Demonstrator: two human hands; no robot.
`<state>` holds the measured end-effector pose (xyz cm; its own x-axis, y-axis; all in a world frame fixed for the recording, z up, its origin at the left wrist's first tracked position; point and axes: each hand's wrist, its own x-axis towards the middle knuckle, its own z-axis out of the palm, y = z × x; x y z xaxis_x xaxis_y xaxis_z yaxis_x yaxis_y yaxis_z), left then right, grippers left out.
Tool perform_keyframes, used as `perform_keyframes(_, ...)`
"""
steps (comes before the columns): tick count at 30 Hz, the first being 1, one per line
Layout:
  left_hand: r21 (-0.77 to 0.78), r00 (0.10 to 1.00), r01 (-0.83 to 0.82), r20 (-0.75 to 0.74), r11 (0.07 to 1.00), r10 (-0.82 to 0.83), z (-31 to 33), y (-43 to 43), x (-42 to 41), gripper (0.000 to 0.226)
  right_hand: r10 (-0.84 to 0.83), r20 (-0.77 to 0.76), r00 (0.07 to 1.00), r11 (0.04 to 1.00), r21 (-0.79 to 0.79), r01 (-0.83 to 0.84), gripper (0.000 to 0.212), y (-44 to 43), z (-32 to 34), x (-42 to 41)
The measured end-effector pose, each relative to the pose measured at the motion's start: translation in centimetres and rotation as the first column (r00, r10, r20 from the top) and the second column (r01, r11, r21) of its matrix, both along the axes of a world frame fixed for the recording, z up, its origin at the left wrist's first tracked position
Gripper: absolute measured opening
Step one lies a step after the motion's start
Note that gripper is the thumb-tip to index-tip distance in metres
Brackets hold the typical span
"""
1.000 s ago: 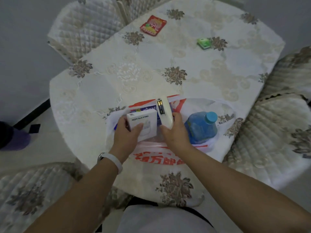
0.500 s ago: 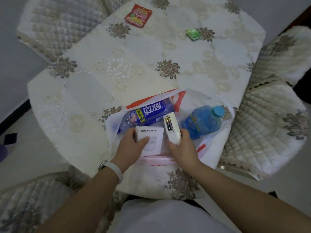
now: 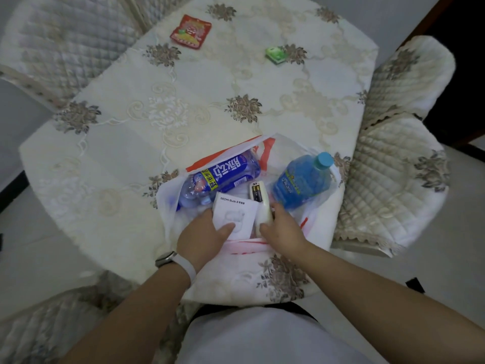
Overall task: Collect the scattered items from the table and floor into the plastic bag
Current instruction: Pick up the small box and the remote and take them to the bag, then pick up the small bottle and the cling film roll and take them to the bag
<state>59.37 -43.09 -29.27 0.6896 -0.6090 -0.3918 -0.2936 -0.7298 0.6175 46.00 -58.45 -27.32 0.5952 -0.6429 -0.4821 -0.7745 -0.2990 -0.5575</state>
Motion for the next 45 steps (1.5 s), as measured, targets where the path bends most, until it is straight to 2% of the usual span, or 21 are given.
perform_keyframes(3,0.150,0.992,0.092,0.078,0.984,-0.104,0.0,0.2,-0.2,0.051,0.060,-0.016,0.998,0.995,-0.081,-0.061,0.040,0.1,0.0,-0.9)
perform_keyframes(6,0.218,0.985,0.129,0.088,0.967,-0.151,0.3,0.3,-0.4,0.054,0.123,-0.018,0.992,0.983,-0.135,-0.124,0.042,0.1,0.4,-1.7)
perform_keyframes(11,0.143,0.982,0.056,0.170,0.988,-0.081,1.9,0.1,-1.1,0.046,0.264,-0.024,0.964,0.923,-0.283,-0.260,0.043,-0.3,1.7,-3.2)
perform_keyframes(16,0.051,0.915,0.083,0.391,0.995,-0.097,5.2,-0.7,-3.4,0.046,0.404,-0.012,0.915,0.796,-0.487,-0.358,0.050,-1.5,3.5,-6.1)
perform_keyframes(21,0.012,0.823,0.254,0.523,0.967,-0.223,7.4,-2.3,-7.4,0.051,0.490,-0.019,0.871,0.686,-0.608,-0.399,0.047,-3.5,6.2,-10.8)
perform_keyframes(24,-0.009,0.771,0.362,0.565,0.932,-0.294,8.8,-4.0,-11.6,0.053,0.483,-0.023,0.875,0.658,-0.650,-0.380,0.046,-5.3,7.6,-14.9)
perform_keyframes(29,-0.088,0.774,0.443,0.540,0.892,-0.331,11.2,-8.2,-20.0,0.053,0.463,-0.045,0.885,0.624,-0.693,-0.361,0.047,-9.1,9.2,-22.9)
perform_keyframes(31,-0.080,0.726,0.494,0.586,0.866,-0.360,12.0,-10.1,-22.9,0.055,0.428,-0.051,0.902,0.617,-0.713,-0.334,0.047,-10.7,9.7,-26.3)
perform_keyframes(36,-0.029,0.538,0.667,0.710,0.745,-0.454,13.4,-15.5,-29.6,0.050,0.333,-0.045,0.942,0.634,-0.729,-0.259,0.051,-14.6,11.1,-34.8)
perform_keyframes(39,-0.006,0.462,0.738,0.734,0.675,-0.498,14.2,-18.9,-33.3,0.049,0.255,-0.026,0.967,0.618,-0.764,-0.184,0.047,-16.4,12.2,-39.8)
perform_keyframes(45,0.054,0.272,0.871,0.775,0.488,-0.571,15.3,-26.5,-39.9,0.045,0.094,-0.009,0.996,0.609,-0.791,-0.064,0.053,-19.6,12.9,-48.8)
